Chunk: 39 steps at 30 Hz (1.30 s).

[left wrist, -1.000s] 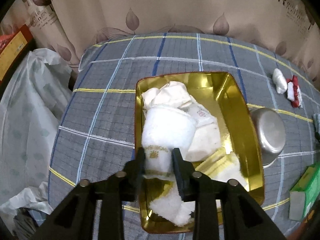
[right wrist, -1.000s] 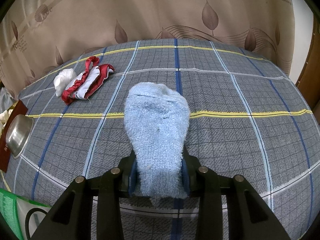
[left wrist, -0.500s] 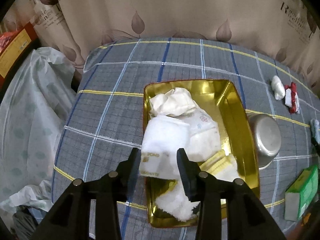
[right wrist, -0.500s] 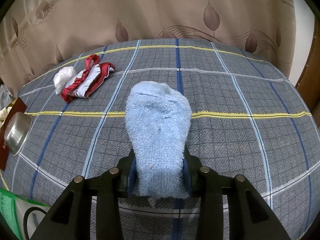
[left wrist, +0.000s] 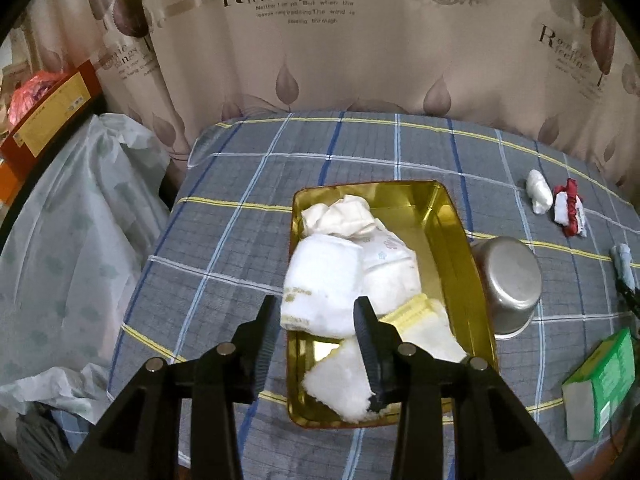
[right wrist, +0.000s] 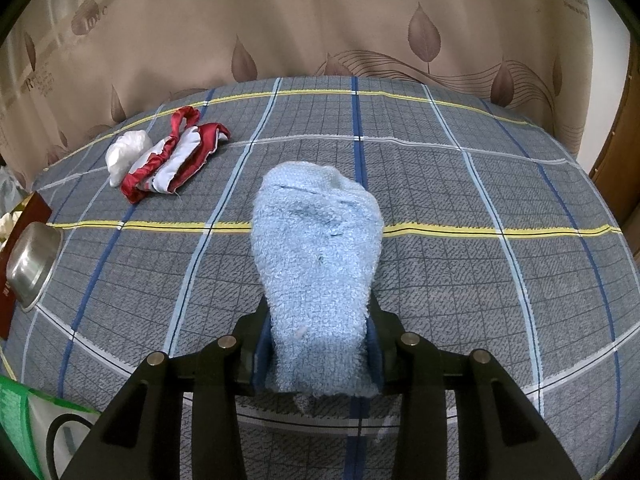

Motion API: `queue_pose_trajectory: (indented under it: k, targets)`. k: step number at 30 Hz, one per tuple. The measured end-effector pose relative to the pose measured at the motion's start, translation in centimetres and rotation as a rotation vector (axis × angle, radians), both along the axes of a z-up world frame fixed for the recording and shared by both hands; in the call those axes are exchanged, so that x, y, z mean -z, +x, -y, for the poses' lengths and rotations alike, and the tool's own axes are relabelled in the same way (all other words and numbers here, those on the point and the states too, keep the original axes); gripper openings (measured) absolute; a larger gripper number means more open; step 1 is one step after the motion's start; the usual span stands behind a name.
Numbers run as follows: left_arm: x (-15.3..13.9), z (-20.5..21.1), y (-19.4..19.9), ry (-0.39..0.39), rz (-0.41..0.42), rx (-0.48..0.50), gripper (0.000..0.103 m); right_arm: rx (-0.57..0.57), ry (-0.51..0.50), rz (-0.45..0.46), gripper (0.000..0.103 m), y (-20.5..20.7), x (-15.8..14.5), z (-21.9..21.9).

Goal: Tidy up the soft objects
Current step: 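Carry the blue towel toward the gold tray with the right gripper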

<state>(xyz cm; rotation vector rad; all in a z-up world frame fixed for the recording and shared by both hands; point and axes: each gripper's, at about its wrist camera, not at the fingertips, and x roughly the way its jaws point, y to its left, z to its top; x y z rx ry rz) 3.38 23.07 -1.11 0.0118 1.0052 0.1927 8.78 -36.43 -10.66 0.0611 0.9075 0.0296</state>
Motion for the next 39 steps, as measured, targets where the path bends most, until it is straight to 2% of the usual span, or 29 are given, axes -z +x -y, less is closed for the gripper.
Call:
queue_pose_trajectory:
  k: [4, 9, 11, 18, 23, 30, 39]
  targets:
    - [0.4, 0.4, -0.9, -0.008, 0.045, -0.010, 0.039, 0.002, -0.006, -0.028, 0.037, 0.4, 0.0, -0.2]
    - [1.3, 0.4, -1.3, -0.038, 0.044, -0.028, 0.039, 0.025, -0.027, -0.093, 0.037, 1.1, -0.2, -0.4]
    - [1.4, 0.4, -1.6, -0.022, 0.064, -0.041, 0.039, 0.030, -0.034, -0.114, 0.037, 1.4, -0.3, -0.4]
    - [1.5, -0.2, -2.5, 0.015, 0.099, -0.067, 0.039, 0.096, -0.051, -0.181, 0.026, 1.9, -0.7, -0.2]
    - [1.7, -0.7, -3.0, 0.015, 0.104, -0.073, 0.039, 0.111, -0.091, -0.202, 0.024, 1.2, -1.8, -0.8]
    - [2.0, -1.2, -3.1, -0.032, 0.094, -0.078, 0.039, 0.032, -0.115, -0.184, 0.024, -0.4, -4.8, -4.7]
    - [2.3, -1.3, -3.1, -0.030, 0.081, -0.093, 0.039, -0.139, -0.100, -0.086, 0.024, -1.0, -10.4, -12.8]
